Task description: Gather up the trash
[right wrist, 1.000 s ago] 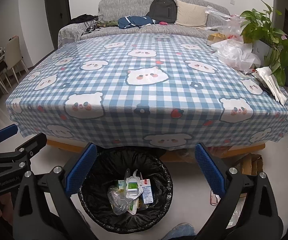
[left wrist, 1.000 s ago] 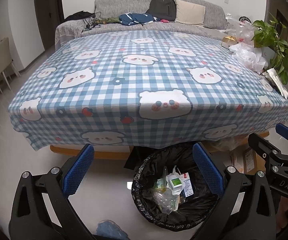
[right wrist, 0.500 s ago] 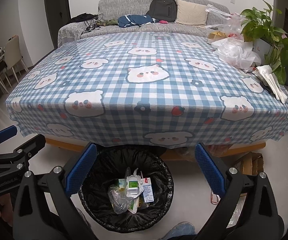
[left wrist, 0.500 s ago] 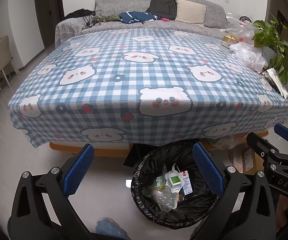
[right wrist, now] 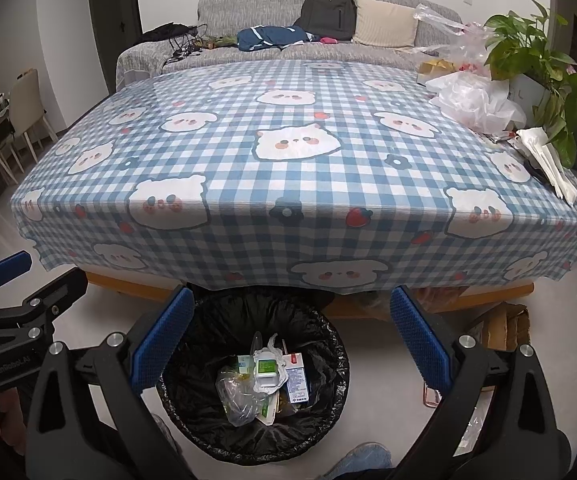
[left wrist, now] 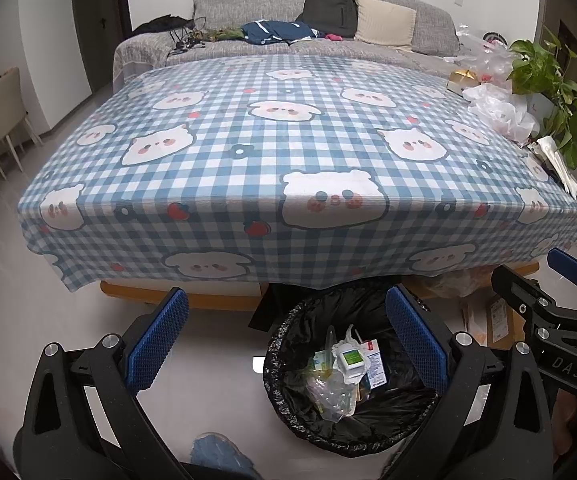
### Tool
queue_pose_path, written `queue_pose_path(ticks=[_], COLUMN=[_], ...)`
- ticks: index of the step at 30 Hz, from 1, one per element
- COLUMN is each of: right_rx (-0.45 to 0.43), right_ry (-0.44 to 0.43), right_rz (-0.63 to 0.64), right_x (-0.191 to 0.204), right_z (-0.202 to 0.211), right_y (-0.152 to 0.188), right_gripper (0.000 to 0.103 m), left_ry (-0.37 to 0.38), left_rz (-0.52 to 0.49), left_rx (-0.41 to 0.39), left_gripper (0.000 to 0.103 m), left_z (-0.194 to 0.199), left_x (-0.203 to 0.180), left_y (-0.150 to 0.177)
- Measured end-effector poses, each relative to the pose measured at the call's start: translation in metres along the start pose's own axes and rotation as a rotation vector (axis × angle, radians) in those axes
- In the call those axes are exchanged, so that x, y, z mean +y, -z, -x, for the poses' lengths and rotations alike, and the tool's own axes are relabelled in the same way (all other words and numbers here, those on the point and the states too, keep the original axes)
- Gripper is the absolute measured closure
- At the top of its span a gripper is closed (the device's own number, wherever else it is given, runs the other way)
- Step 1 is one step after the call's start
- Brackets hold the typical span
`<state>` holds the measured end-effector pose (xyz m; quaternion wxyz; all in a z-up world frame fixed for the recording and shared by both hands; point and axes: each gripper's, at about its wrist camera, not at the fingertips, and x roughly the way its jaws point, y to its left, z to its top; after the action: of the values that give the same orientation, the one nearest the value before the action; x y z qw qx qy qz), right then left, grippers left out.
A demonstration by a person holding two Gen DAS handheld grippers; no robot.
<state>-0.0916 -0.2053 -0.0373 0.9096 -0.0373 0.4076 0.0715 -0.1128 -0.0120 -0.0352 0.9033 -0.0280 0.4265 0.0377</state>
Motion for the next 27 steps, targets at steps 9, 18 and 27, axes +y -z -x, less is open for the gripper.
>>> queue_pose_path(ticks=[9, 18, 27], right_rx=[0.008, 0.009, 0.011], right_ry=[-0.011, -0.009, -0.011], right_rz=[-0.005, -0.013, -0.008], right_x=[-0.005, -0.011, -0.013], right_z=[-0.004, -0.001, 0.001], right_y=[0.001, 0.004, 0.007], right_gripper=[0.008, 0.008, 0.008], left_ry=[-0.011, 0.025, 0.007], left_rz=[-0.002, 0.020, 0.026], left_rx=[0.002, 0.028, 0.026], left_gripper=[0.006, 0.006, 0.006], left_z=[-0.002, -0.003, -0.004], left_x=[-0.002, -0.006, -0.008], left_y=[0.000, 0.004, 0.008])
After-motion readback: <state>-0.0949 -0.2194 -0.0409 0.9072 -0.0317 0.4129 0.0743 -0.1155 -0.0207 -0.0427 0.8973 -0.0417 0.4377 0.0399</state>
